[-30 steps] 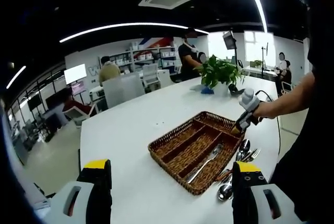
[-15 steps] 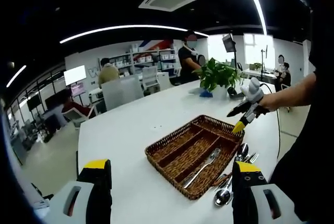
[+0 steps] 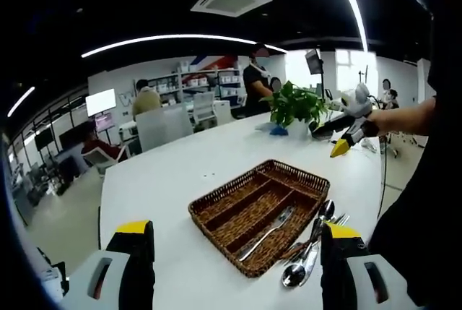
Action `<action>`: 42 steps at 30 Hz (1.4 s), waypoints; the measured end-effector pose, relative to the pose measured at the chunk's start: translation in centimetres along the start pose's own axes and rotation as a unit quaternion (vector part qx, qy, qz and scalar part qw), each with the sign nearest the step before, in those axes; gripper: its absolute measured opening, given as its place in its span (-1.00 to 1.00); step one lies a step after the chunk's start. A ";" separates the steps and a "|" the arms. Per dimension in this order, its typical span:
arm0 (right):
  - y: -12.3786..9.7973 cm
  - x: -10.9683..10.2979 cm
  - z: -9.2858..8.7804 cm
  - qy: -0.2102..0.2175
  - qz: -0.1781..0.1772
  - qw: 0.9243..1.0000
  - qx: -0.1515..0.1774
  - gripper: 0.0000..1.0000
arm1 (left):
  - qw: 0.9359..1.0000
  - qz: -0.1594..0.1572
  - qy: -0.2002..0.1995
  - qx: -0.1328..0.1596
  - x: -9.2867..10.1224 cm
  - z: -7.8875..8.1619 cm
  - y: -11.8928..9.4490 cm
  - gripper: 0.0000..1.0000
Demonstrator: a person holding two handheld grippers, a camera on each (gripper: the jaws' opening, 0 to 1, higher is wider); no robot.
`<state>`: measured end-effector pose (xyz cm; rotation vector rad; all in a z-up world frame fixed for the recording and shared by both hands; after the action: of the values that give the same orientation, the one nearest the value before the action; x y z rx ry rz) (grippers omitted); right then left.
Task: Arrange the knives, forks, and spoons in their matching storage slots by inserting each utensil handle-first until every utensil is classified and aligned in the correct compartment
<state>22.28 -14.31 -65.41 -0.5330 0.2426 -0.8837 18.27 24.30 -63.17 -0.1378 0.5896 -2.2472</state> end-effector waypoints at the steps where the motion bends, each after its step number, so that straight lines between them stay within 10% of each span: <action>1: -0.4 -0.1 0.2 -0.005 -0.004 1.000 0.003 0.99 | 1.000 0.000 0.000 -0.001 0.1 -0.1 0.0 1.00; 10: -4.6 -1.6 0.1 -0.006 -0.008 1.000 0.025 0.99 | 1.000 0.003 -0.002 -0.004 2.6 -0.2 -0.9 1.00; 30: -5.8 -1.3 -1.9 0.002 -0.007 1.000 0.023 0.99 | 1.000 -0.016 0.021 0.016 4.1 1.0 -0.6 1.00; 42: -5.8 -0.8 -2.5 0.022 -0.019 0.999 0.022 0.99 | 0.987 -0.061 0.134 -0.059 4.2 -0.1 3.2 1.00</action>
<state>16.85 -17.51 -64.38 -0.4795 0.2528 -0.9353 17.52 19.41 -65.13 0.0741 0.8792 -2.3690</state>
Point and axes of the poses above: the point that each gripper's makers call its tool centre point, and the gripper's own axes: y roughly forward along the fingers, x roughly to its right, z roughly out of its top, the point moved 6 cm from there along -y, roughly backward along the fingers, and after that the axes turned 1 degree about -x, right-handed, at the moved point
